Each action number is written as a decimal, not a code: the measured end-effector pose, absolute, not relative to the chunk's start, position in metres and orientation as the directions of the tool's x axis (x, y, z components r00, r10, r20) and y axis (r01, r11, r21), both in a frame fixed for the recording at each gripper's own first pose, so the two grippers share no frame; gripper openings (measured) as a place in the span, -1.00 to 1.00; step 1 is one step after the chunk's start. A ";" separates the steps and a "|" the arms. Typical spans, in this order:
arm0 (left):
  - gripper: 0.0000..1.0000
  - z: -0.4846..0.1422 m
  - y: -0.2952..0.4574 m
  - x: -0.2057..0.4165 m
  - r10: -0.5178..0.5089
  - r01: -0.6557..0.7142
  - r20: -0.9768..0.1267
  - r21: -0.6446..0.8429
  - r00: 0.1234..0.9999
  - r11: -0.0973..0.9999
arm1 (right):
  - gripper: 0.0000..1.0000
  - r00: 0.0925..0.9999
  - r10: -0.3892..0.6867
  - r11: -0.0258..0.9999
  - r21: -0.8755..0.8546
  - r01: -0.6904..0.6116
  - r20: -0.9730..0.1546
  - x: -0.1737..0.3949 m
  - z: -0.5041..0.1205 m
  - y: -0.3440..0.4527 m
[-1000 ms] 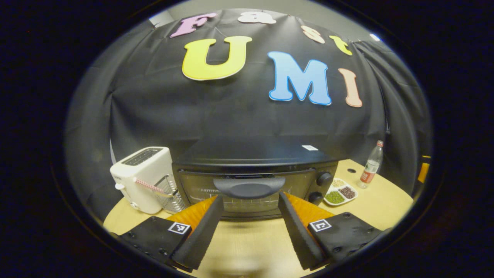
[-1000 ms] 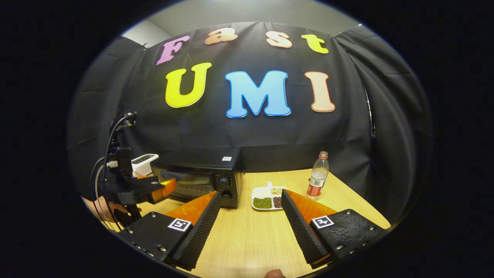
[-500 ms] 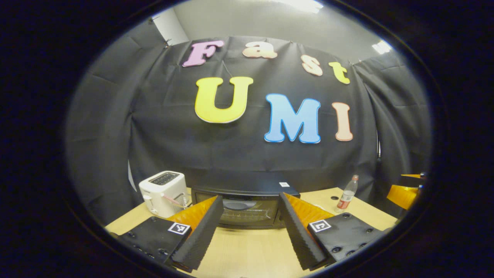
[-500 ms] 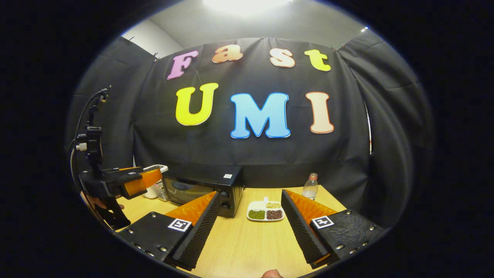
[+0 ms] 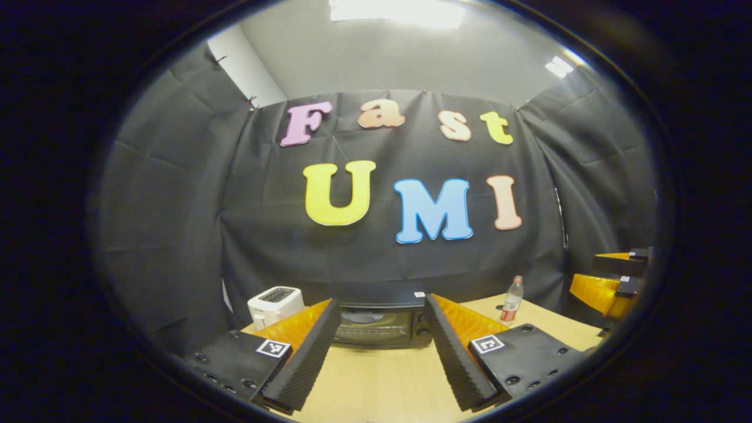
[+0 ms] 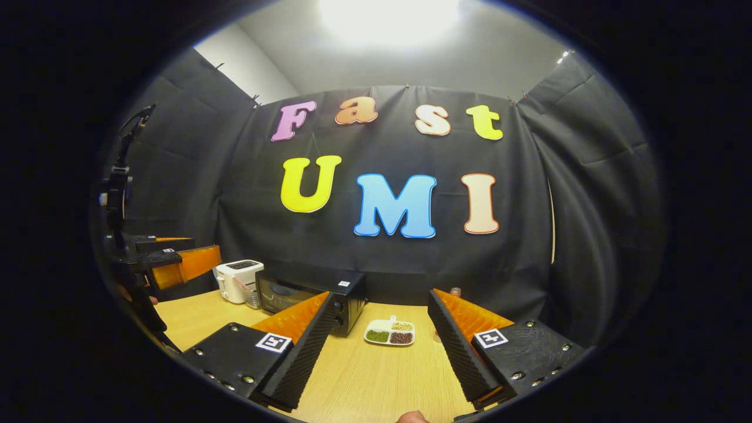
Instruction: Open the electric oven with the left hand, put the food in, and close the electric oven.
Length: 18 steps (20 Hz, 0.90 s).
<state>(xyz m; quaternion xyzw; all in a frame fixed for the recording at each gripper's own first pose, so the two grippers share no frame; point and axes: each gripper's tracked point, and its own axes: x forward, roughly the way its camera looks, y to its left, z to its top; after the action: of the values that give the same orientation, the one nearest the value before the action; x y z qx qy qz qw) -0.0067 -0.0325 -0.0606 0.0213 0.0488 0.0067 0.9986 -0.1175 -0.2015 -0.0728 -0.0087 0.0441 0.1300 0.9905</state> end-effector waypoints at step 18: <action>0.92 -0.046 -0.008 -0.048 -0.007 0.010 -0.062 0.037 0.998 0.999 | 0.95 0.985 0.168 0.986 0.024 -0.167 -0.047 -0.146 -0.050 -0.190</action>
<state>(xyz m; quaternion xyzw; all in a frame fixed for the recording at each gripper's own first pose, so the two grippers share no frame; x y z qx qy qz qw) -0.0481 -0.0084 -0.0463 0.0186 0.0311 -0.0042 0.9993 -0.1456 -0.1895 -0.0495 0.0100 0.0246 0.0842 0.9961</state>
